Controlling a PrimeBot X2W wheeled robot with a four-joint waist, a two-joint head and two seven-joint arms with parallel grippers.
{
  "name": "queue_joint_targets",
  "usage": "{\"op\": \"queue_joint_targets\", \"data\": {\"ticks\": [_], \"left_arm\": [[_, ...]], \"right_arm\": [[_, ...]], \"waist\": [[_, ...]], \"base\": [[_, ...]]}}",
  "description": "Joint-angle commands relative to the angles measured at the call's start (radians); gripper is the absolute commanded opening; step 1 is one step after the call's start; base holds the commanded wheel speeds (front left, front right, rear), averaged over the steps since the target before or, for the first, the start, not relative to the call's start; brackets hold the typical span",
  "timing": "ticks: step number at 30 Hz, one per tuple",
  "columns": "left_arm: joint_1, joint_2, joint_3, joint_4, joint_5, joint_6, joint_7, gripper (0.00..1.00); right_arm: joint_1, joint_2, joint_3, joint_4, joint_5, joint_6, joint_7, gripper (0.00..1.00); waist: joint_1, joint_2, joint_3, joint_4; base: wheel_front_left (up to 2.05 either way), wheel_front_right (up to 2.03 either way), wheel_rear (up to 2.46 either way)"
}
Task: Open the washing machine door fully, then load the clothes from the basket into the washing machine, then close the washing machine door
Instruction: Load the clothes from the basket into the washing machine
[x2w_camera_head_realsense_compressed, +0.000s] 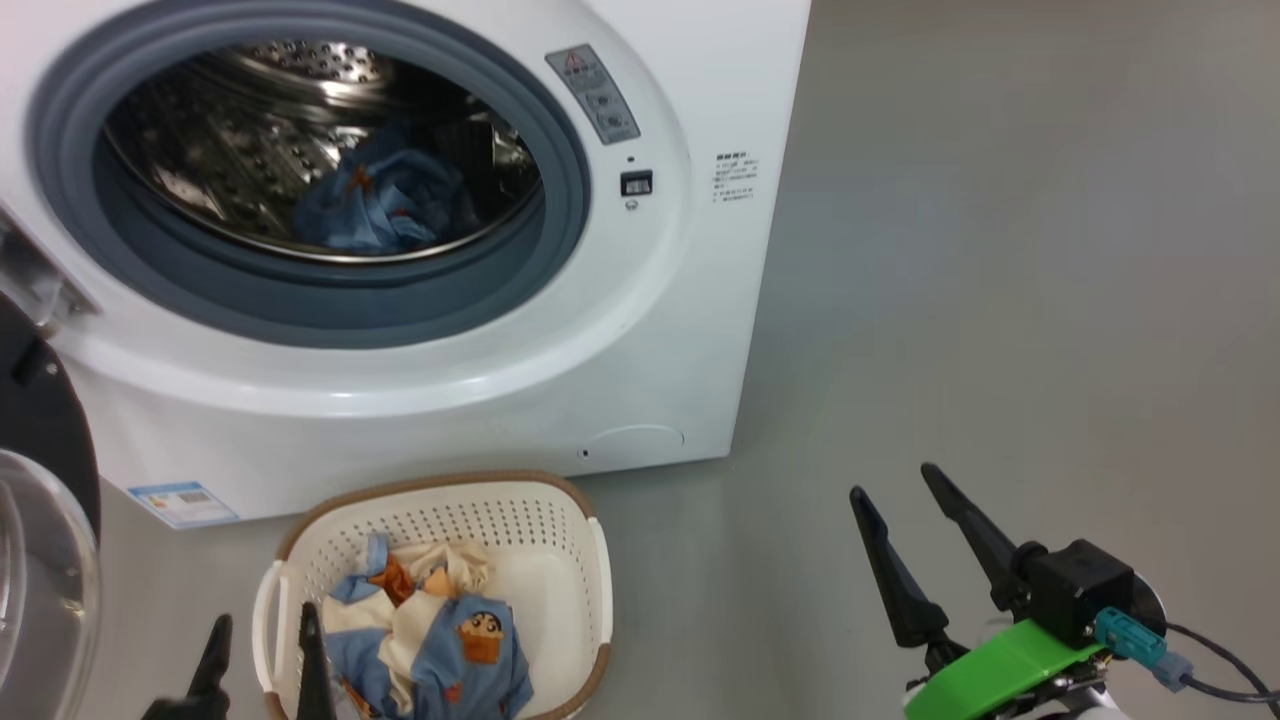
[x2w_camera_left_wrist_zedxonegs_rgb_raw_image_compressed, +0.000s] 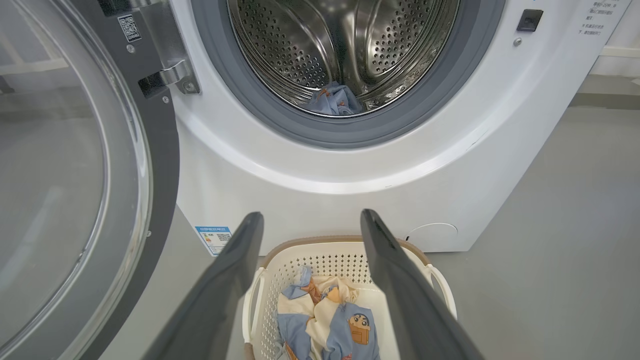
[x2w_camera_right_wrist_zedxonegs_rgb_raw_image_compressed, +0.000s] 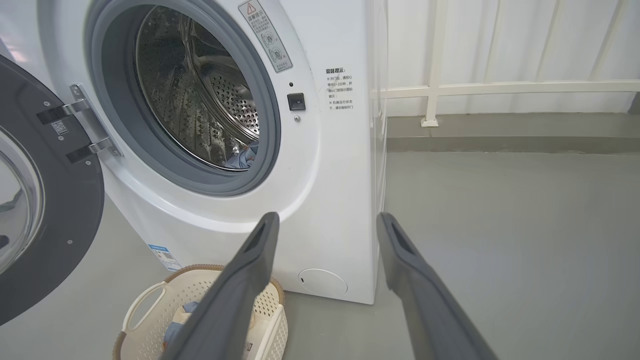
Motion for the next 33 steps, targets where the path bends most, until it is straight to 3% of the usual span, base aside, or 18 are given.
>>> {"op": "queue_joint_targets", "data": {"ticks": [1,8,21,29,33], "left_arm": [[-0.071,0.011,0.029,0.008,-0.009,-0.019,0.006,1.00],[-0.247,-0.021,-0.005,0.241,-0.052,-0.136,0.052,1.00],[-0.605,-0.108,-0.036,0.809,-0.137,-0.377,0.136,1.00],[-0.785,-0.108,-0.014,1.065,-0.176,-0.464,0.159,1.00],[-0.833,-0.098,-0.005,1.118,-0.187,-0.479,0.166,1.00]], "right_arm": [[-0.046,0.000,0.029,-0.032,-0.002,0.002,-0.011,1.00],[-0.104,0.000,0.055,-0.026,0.006,0.002,-0.031,1.00],[-0.238,0.000,0.113,-0.001,0.027,0.002,-0.089,1.00],[-0.309,0.000,0.139,0.010,0.059,0.002,-0.135,1.00],[-0.333,0.000,0.151,0.010,0.066,0.002,-0.145,1.00]], "waist": [[0.0000,0.0000,0.043,-0.008],[0.0000,0.0000,0.143,-0.025],[0.0000,0.0000,0.350,-0.113],[0.0000,0.0000,0.512,-0.183],[0.0000,0.0000,0.566,-0.200]], "base": [[0.00,0.00,0.00],[0.00,0.00,0.00],[0.00,0.00,0.00],[0.00,0.00,0.00],[0.00,0.00,0.00]]}}
